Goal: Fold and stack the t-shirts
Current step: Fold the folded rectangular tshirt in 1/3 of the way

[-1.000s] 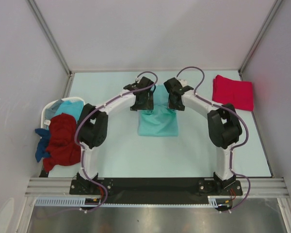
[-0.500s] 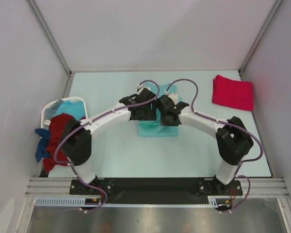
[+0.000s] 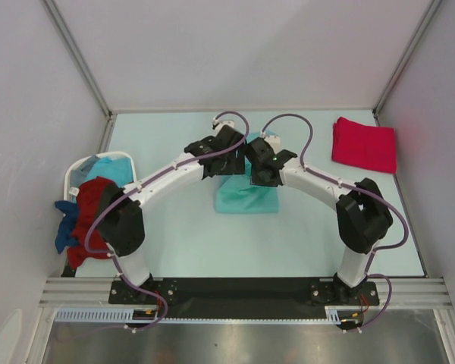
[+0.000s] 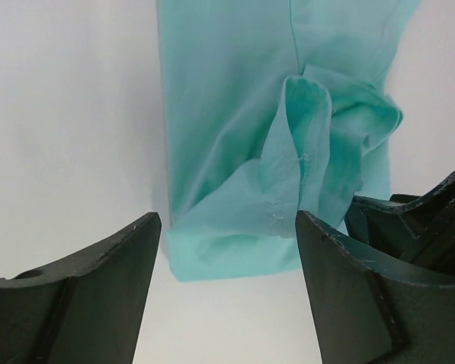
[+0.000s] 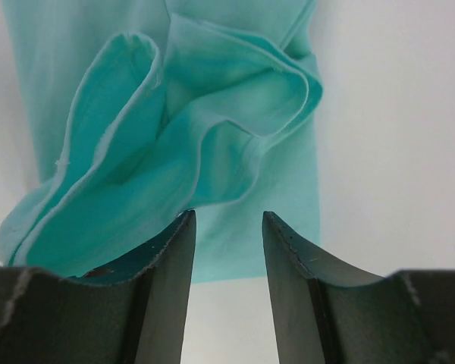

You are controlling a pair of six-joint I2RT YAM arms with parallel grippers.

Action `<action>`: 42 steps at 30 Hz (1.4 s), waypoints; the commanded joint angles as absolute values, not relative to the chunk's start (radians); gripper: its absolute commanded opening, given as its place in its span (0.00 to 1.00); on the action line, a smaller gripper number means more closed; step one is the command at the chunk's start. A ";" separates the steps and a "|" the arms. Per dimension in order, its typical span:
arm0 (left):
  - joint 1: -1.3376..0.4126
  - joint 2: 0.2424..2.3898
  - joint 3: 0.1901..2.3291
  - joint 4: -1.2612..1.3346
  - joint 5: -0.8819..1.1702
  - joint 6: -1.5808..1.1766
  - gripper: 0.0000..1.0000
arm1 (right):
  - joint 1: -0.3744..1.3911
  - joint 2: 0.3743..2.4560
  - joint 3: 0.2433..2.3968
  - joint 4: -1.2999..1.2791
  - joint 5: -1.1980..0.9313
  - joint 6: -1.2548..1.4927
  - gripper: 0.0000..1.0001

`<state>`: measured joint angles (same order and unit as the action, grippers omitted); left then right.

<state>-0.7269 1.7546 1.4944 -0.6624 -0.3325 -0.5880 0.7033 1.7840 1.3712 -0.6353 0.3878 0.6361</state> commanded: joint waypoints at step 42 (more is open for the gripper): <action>-0.727 1.763 1.420 -0.600 -0.233 -0.606 0.84 | 0.612 1.930 1.479 -0.542 0.359 0.584 0.43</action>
